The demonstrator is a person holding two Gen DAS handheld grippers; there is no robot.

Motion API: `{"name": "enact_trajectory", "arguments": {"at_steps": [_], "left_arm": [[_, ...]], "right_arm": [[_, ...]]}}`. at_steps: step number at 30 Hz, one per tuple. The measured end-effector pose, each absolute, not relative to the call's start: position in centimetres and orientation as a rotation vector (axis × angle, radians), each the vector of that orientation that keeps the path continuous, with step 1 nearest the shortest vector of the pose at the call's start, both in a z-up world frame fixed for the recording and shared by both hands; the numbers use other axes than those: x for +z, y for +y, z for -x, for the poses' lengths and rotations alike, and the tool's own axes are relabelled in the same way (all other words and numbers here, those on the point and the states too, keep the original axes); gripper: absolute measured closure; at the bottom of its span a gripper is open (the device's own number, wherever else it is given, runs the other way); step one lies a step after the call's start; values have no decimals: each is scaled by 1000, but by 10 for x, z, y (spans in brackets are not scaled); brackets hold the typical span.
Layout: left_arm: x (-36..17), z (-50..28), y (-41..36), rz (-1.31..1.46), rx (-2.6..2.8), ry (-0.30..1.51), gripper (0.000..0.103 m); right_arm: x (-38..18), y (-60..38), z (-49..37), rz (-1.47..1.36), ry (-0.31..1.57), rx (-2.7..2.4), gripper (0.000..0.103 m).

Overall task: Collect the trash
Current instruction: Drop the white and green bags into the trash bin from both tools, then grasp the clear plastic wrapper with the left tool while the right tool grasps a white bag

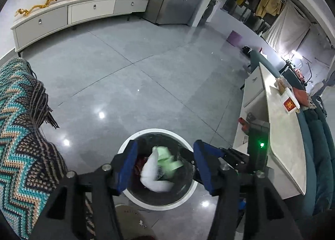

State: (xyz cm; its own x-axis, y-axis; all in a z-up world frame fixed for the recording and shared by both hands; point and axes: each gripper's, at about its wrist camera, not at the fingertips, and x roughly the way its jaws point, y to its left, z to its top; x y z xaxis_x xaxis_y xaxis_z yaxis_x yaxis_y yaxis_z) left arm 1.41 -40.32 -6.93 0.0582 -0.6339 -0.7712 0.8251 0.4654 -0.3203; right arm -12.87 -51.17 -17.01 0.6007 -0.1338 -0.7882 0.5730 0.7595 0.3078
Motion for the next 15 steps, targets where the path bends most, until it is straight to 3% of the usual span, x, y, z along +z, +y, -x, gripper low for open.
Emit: {"name": "enact_trajectory", "arguments": {"at_steps": [8,15], "left_arm": [[-29,-5,-358,-265,-1046,834,49],[9,-6,-284,-285,-899,677,49]], "right_arm": [[-134,-509,154,-576,757,-465,48],[-51,-463,160,-476,607,-395,48]]}}
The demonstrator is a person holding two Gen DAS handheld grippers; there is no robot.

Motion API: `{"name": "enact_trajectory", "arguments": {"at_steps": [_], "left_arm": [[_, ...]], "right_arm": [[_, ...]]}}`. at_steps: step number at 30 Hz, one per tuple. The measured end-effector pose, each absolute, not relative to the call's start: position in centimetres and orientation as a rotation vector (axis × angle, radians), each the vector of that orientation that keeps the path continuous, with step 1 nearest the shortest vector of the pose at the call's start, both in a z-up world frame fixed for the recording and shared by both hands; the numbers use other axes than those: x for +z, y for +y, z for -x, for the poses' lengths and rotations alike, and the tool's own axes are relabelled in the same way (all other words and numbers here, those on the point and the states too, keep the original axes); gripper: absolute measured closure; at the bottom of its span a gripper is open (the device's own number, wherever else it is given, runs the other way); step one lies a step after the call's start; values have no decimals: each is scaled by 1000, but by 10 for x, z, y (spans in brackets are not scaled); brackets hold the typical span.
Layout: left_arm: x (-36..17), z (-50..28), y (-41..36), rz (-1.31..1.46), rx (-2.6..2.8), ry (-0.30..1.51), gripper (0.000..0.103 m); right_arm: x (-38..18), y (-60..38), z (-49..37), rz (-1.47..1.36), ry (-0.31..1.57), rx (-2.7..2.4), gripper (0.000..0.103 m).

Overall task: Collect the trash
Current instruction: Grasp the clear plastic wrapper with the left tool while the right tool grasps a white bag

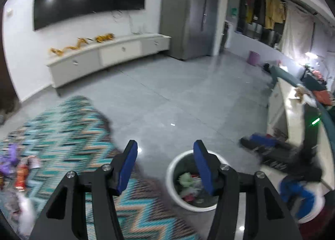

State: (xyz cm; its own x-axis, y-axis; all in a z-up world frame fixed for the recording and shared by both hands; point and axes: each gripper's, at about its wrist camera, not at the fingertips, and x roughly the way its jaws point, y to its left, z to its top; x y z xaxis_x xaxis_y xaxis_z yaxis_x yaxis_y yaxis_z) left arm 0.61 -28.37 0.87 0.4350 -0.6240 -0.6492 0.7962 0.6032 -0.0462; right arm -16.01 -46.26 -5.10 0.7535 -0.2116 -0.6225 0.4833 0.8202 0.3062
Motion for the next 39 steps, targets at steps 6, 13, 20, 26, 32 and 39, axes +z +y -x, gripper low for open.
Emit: {"name": "enact_trajectory", "arguments": {"at_steps": [6,13,20,26,32,39], "left_arm": [[16,-23,-207,-275,-746,652,49],[13,-55,-96,-235,-522,648,49],[-3,-93,9,-120,-346,727,49],[-35,-117,25,-75,-395,855,50],[-64,-137,14,-28,-439,934,59],[-77,-144,13,6,-467,967,89]], "right_arm": [[16,-406,151,-377,485,-298,28],[56,-338,119,-293,419,-160,0],[65,-283,78,-246,362,-27,0],[39,-231,8,-229,510,98,0],[-12,-178,-59,-258,723,203,14],[-69,-144,-108,-303,903,271,52]]}}
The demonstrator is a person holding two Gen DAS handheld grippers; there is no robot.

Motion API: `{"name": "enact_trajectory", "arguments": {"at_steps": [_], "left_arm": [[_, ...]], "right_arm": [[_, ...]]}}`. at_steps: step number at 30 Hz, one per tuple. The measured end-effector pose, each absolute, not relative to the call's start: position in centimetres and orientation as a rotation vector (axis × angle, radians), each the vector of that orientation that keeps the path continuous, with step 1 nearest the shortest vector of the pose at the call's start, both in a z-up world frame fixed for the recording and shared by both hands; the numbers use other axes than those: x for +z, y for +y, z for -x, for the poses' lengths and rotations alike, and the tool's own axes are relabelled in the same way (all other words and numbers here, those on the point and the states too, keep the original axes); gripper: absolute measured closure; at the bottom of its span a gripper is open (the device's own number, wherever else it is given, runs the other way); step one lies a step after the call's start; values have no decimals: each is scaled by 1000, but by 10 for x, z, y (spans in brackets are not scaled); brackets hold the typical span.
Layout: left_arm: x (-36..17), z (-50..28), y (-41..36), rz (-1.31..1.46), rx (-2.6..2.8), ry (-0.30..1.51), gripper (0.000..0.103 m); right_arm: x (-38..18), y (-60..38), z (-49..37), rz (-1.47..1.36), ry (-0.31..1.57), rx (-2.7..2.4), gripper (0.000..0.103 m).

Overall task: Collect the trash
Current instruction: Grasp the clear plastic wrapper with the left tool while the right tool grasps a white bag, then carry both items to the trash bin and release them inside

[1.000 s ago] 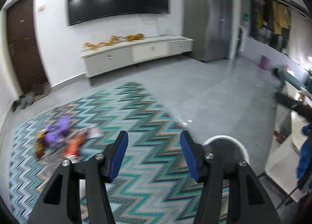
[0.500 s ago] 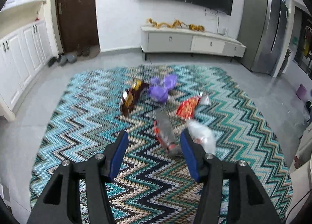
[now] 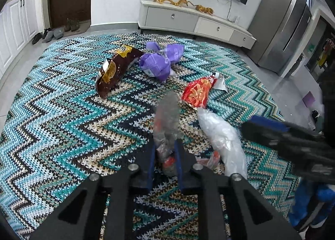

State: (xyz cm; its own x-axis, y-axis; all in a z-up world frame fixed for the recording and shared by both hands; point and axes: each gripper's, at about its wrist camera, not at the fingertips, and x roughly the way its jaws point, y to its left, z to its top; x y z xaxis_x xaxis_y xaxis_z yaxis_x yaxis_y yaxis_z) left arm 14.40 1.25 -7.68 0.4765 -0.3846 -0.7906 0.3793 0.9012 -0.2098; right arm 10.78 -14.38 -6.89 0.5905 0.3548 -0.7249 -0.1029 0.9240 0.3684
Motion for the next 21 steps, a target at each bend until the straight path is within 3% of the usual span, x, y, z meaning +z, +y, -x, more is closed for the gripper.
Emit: {"name": "enact_trajectory", "arguments": {"at_steps": [5,13,21], "left_arm": [[-70,-135,22,1,-440,922,93],[-42,-119,30,-4,-383,845,94],[-14,-88,-7,-82,-382,759,94]], "right_arm": [[-86,-131,-118,-327,955,344,77],[-49,-147,-73,-324,826,388,79],[-10,-224,0,-372,679,284,79]]}}
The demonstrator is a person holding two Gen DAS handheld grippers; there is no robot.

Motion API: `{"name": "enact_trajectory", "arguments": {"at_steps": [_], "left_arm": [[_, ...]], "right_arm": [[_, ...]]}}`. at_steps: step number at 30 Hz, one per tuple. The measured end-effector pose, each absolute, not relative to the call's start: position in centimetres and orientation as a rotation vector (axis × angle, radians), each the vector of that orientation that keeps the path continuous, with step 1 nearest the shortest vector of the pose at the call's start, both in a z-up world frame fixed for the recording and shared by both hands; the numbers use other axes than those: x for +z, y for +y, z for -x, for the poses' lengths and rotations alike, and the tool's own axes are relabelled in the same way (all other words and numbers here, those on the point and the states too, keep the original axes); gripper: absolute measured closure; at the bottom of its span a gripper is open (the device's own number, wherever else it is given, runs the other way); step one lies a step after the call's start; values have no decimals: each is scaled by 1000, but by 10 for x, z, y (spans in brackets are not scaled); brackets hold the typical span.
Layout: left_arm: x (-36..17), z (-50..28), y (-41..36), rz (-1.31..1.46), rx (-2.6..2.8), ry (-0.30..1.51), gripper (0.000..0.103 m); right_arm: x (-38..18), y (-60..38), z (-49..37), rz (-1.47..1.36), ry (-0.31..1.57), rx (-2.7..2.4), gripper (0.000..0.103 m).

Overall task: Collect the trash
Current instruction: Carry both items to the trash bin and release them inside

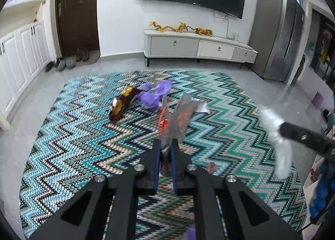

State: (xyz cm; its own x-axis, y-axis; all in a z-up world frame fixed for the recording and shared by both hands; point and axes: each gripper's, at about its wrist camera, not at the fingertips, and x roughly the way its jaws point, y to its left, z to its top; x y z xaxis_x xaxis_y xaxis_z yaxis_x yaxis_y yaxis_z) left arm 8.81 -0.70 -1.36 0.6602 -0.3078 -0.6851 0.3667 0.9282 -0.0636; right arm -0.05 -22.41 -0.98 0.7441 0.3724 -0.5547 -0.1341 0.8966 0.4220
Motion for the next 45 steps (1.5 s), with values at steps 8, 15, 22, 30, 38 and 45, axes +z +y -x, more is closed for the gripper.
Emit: {"name": "enact_trajectory", "arguments": {"at_steps": [8,15,22,30,38,45], "left_arm": [[-5,-47,-55,-196,-339,680,94],[-11,-17,-95,-302,-345,647,94],[-17,-3,-132,-369,-396,640,94],[-25,10,-193,-436,-522,663,94],[-43,19,-285,-491,-723,760,94],[-75,21,-363,-517,-844,883,92]], "right_arm": [[-1,-267,56,-322,626,155,79],[-14,-303,82,-345,617,55,79],[-35,-344,100,-422,622,-23,79],[-63,-399,125,-473,647,-181,79],[-104,-452,140,-511,717,-325,79],[-148,-492,138,-550,807,-421,79]]}}
